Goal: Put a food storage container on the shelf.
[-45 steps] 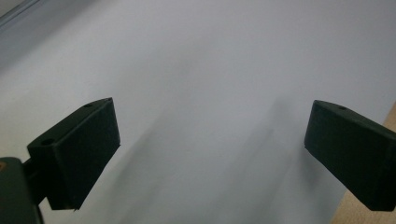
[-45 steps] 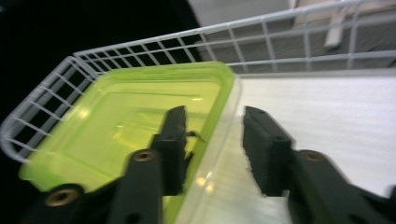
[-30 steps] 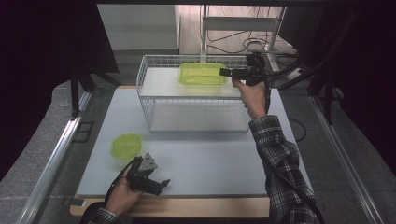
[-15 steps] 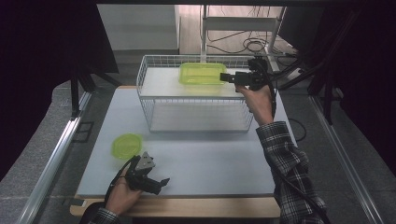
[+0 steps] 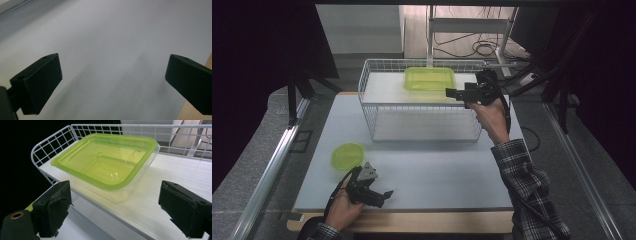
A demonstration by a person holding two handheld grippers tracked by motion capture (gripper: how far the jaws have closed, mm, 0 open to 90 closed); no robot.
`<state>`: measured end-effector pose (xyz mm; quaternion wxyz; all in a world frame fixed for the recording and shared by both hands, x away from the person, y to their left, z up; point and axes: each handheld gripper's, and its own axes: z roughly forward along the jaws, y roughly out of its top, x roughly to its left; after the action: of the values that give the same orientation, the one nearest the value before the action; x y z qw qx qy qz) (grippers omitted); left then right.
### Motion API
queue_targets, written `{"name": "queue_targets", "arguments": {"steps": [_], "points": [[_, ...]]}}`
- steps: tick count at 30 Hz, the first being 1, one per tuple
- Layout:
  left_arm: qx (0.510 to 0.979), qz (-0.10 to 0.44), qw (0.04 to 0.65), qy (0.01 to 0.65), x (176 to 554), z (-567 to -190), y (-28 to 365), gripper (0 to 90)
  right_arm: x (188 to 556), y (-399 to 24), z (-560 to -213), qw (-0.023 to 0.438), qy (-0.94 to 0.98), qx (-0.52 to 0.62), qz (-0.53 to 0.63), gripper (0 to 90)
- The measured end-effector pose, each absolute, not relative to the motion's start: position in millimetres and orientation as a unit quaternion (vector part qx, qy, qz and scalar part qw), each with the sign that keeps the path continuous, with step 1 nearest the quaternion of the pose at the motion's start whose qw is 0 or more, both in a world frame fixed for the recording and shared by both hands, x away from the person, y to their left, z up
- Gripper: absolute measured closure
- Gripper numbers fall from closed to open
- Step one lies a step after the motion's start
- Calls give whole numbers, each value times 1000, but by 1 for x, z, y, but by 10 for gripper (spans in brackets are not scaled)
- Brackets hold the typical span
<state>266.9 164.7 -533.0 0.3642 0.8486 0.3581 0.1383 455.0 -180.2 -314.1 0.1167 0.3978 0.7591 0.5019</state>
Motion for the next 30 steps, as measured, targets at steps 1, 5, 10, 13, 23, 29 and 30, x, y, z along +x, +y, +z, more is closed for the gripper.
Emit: {"name": "queue_targets", "arguments": {"steps": [1, 5, 10, 13, 23, 29, 30], "points": [[849, 137, 363, 359, 267, -533, 164, 1, 454, -180, -314, 115, 760, 398, 502, 104], [848, 132, 363, 362, 267, -533, 165, 0, 449, -183, -317, 117, 764, 390, 501, 95], [848, 130, 365, 362, 267, -533, 164, 0, 441, -185, -322, 128, 771, 382, 493, 80], [848, 129, 365, 362, 267, -533, 164, 0, 438, -186, -323, 137, 773, 375, 492, 71], [844, 124, 372, 366, 266, -532, 164, 0, 419, -190, -337, 144, 784, 357, 488, 44], [843, 124, 372, 367, 266, -532, 163, 0, 403, -193, -355, 153, 796, 345, 473, 18], [844, 124, 372, 367, 266, -532, 164, 0, 402, -193, -357, 153, 798, 344, 472, 15]]}}
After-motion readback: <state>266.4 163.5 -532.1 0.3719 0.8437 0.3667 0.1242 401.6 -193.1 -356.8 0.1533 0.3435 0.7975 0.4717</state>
